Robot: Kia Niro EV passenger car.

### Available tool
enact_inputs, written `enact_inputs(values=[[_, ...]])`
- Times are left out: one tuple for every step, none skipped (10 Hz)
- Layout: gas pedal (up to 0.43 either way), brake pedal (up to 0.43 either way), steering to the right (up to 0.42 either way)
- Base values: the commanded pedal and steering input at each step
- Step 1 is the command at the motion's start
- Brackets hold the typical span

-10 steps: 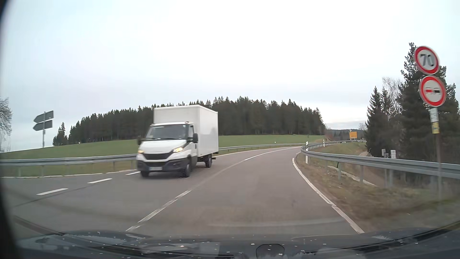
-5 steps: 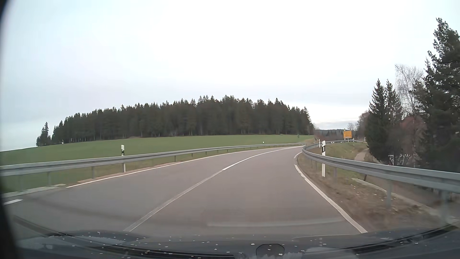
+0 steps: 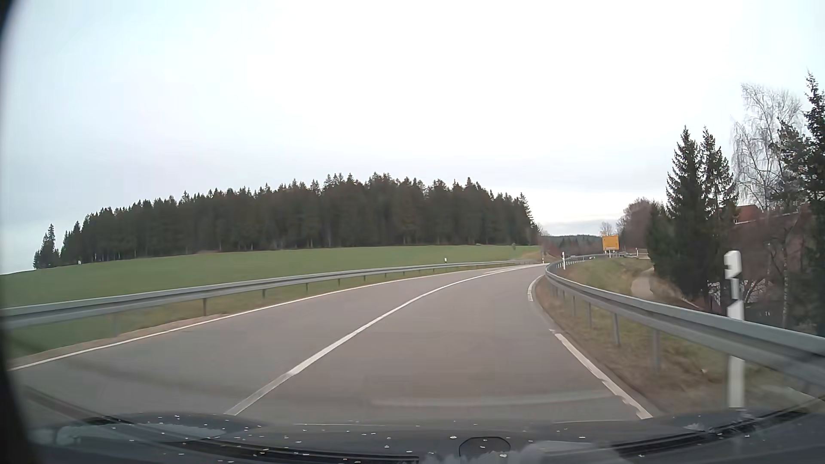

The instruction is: Follow the waypoints while adhering to traffic rules and regulations

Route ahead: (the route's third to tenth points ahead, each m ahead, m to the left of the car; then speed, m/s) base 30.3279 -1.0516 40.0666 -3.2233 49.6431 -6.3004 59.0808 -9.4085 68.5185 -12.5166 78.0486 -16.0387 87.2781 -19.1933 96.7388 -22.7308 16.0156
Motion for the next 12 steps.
enact_inputs(values=[[0.098, 0.000, 0.032], [0.087, 0.000, 0.031], [0.087, 0.000, 0.031], [0.079, 0.000, 0.031], [0.067, 0.000, 0.031], [0.067, 0.000, 0.031], [0.067, 0.000, 0.031], [0.067, 0.000, 0.031], [0.079, 0.000, 0.034], [0.087, 0.000, 0.036], [0.098, 0.000, 0.036], [0.138, 0.000, 0.036]])
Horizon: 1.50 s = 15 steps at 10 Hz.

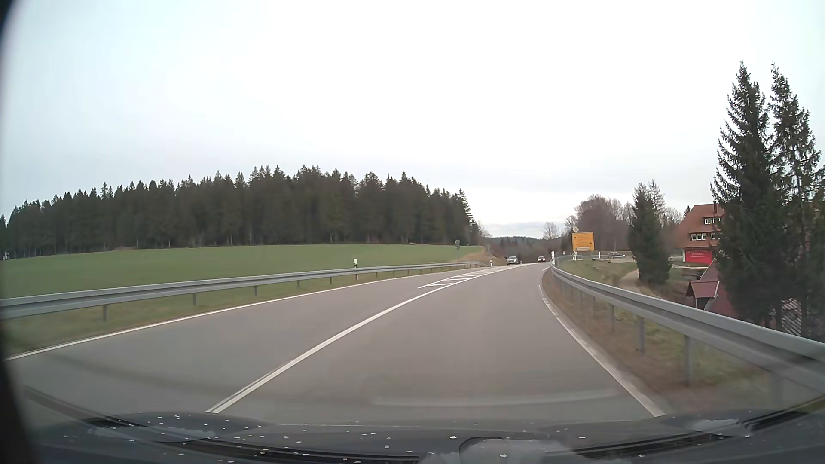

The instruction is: Follow the waypoints while adhering to traffic rules and regulations

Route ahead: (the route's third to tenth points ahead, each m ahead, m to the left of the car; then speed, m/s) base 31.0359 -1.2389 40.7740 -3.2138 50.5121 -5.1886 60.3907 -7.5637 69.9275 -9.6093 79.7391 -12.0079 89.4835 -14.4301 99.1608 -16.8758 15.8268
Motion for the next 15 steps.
enact_inputs(values=[[0.150, 0.000, 0.036], [0.150, 0.000, 0.036], [0.150, 0.000, 0.036], [0.150, 0.000, 0.034], [0.150, 0.000, 0.034], [0.150, 0.000, 0.034], [0.150, 0.000, 0.033], [0.150, 0.000, 0.033], [0.150, 0.000, 0.033], [0.138, 0.000, 0.031], [0.130, 0.000, 0.030], [0.118, 0.000, 0.030], [0.098, 0.000, 0.030], [0.079, 0.000, 0.030], [0.039, 0.000, 0.029]])
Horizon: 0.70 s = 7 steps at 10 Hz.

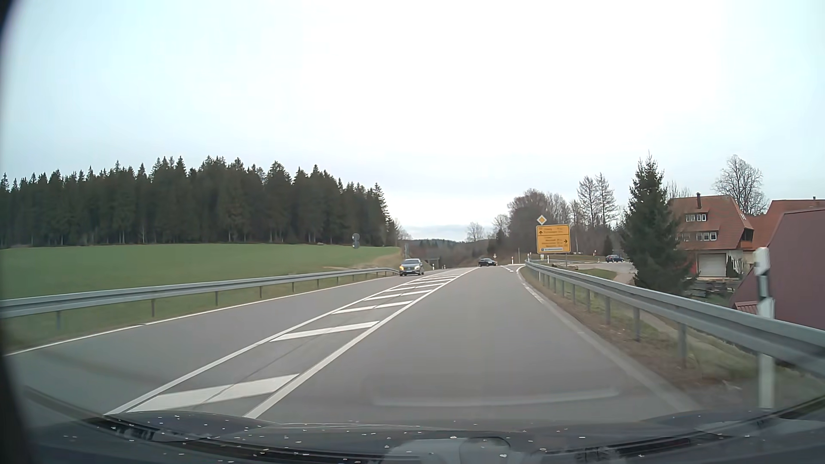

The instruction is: Follow the waypoints while adhering to traffic rules and regulations

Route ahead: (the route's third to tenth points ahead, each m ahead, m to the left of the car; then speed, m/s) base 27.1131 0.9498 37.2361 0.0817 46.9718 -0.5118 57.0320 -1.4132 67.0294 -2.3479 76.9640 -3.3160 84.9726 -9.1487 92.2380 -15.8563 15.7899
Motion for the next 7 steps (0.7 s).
enact_inputs(values=[[0.000, 0.000, 0.027], [0.000, 0.000, 0.023], [0.000, 0.000, 0.020], [0.000, 0.000, 0.019], [0.000, 0.000, 0.019], [0.000, 0.000, 0.019], [0.000, 0.000, 0.019]])
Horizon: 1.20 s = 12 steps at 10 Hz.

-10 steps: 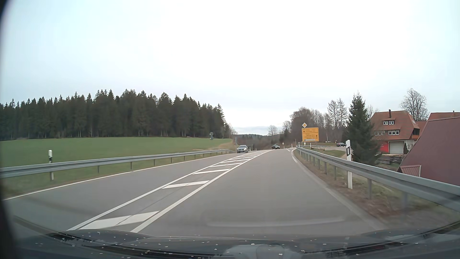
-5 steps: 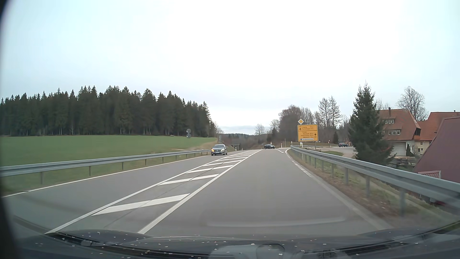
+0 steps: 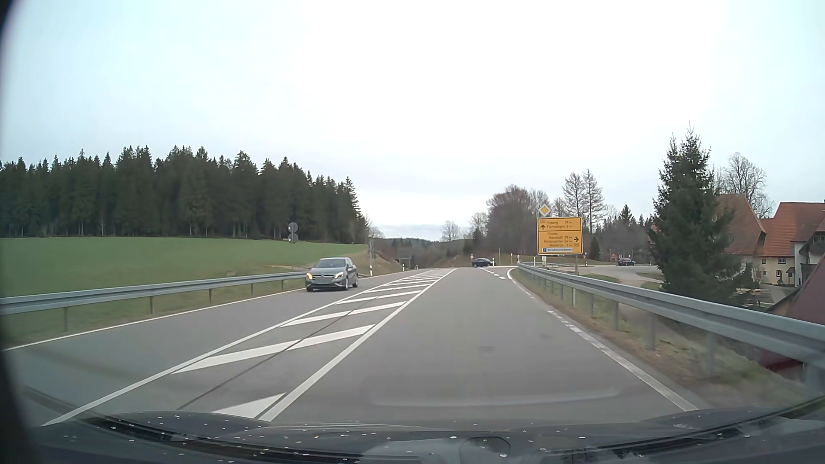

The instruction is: Follow the waypoints while adhering to traffic rules and regulations

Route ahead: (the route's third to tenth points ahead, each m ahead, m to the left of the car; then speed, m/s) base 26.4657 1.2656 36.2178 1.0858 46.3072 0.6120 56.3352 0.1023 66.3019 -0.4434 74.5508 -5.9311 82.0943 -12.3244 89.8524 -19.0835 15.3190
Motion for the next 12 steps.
enact_inputs(values=[[0.000, 0.000, 0.019], [0.000, 0.000, 0.018], [0.000, 0.000, 0.019], [0.000, 0.000, 0.018], [0.000, 0.000, 0.017], [0.000, 0.000, 0.016], [0.000, 0.000, 0.016], [0.000, 0.000, 0.016], [0.000, 0.000, 0.015], [0.000, 0.000, 0.013], [0.000, 0.000, 0.012], [0.000, 0.000, 0.012]])
